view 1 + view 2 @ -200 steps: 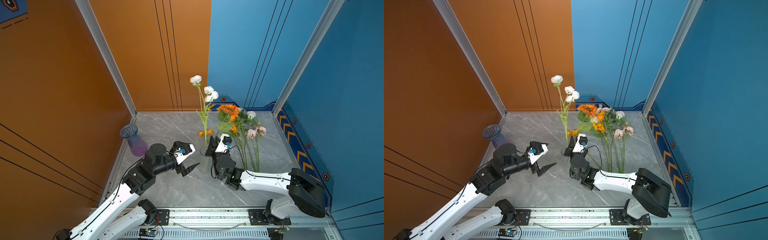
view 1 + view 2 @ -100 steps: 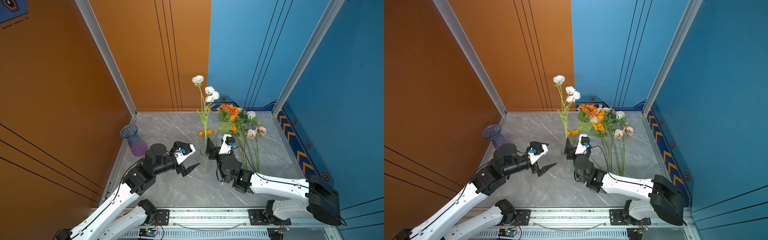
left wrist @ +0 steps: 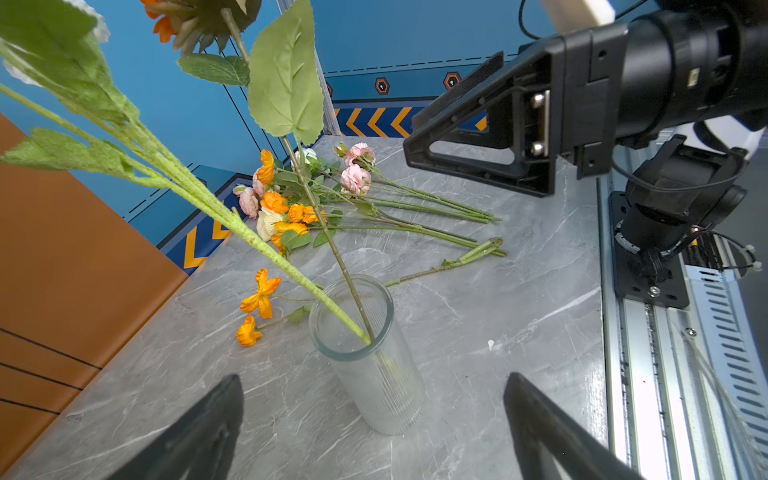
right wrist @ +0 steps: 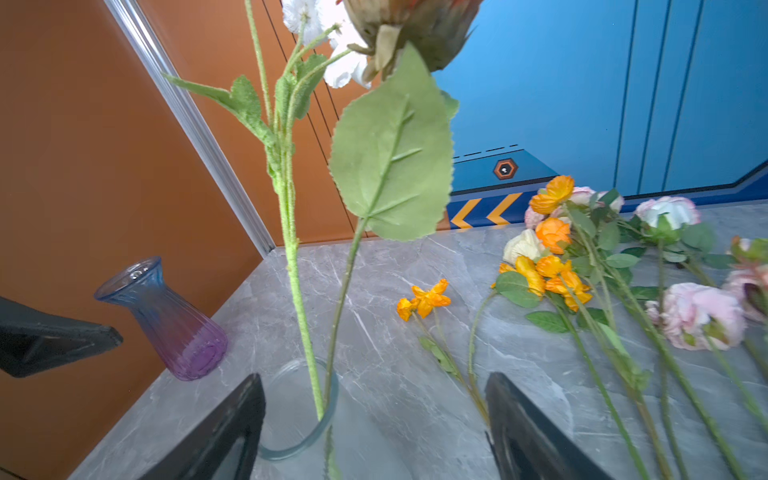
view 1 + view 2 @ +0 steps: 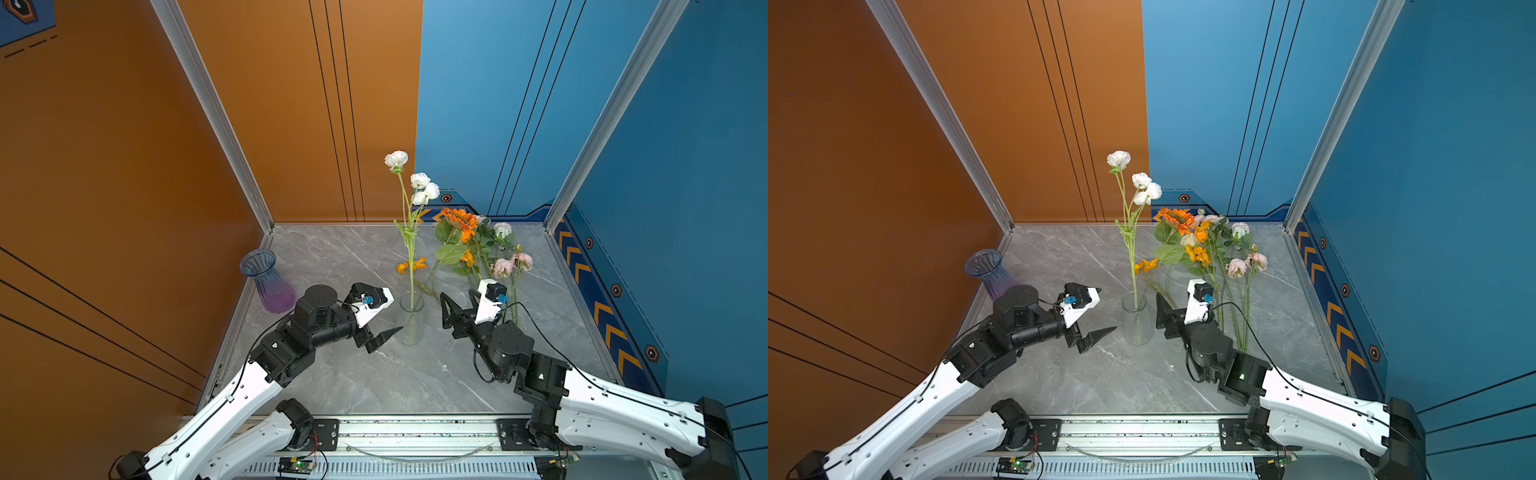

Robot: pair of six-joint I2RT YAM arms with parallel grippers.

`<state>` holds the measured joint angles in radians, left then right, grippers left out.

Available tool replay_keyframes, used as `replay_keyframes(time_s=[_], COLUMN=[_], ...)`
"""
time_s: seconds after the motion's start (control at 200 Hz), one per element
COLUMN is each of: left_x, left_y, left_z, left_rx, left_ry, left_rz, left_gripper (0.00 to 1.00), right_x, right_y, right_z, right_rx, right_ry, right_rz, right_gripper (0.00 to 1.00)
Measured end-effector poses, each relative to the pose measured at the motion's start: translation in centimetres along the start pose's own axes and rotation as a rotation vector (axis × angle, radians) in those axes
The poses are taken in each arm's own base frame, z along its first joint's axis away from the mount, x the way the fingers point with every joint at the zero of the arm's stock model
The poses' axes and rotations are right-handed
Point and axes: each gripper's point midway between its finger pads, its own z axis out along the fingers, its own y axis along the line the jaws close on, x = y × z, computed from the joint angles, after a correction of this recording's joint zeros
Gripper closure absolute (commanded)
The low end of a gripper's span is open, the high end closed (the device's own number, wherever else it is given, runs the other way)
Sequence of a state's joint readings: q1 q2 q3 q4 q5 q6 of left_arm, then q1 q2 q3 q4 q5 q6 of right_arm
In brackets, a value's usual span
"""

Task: Arrange the flowers into the vase
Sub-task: 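Open the right gripper and draw it back from the vase, then reach the right gripper down and grasp the yellow poppy stems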

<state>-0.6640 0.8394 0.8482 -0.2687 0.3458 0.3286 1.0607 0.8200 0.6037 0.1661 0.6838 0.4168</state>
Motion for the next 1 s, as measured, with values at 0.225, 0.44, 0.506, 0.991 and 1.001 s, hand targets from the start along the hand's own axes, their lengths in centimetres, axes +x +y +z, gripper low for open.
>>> replay_keyframes(time_s=[0.225,0.44,0.506,0.991,1.001], left_x=[1.6,0.8,0.2,0.3,0.3], left_y=[-4.5,-5.2,-5.2,-3.4,-3.4], left_z=[5.5,5.0,4.6,4.3,4.3], left_rx=[0.159,0.173,0.171,0.122,0.121], left_ry=[0.074,0.045,0.022,0.017,0.016], left_rz=[-0.039,-0.022,-0.015,-0.017,-0.017], left_gripper=[0.02,0.02,0.02,0.02,0.02], right_x=[-0.3,4.6,7.8,17.5,17.7], right_y=[-10.0,-15.8,-15.7,-12.5,-12.5], right_z=[-0.3,2.3,3.4,11.9,11.9], right_rx=[0.276,0.371,0.33,0.044,0.044], right_ry=[0.063,0.357,0.492,0.915,0.923], right_rz=[0.041,0.093,0.077,-0.062,-0.066], right_gripper=[0.38,0.39,0.43,0.6,0.6])
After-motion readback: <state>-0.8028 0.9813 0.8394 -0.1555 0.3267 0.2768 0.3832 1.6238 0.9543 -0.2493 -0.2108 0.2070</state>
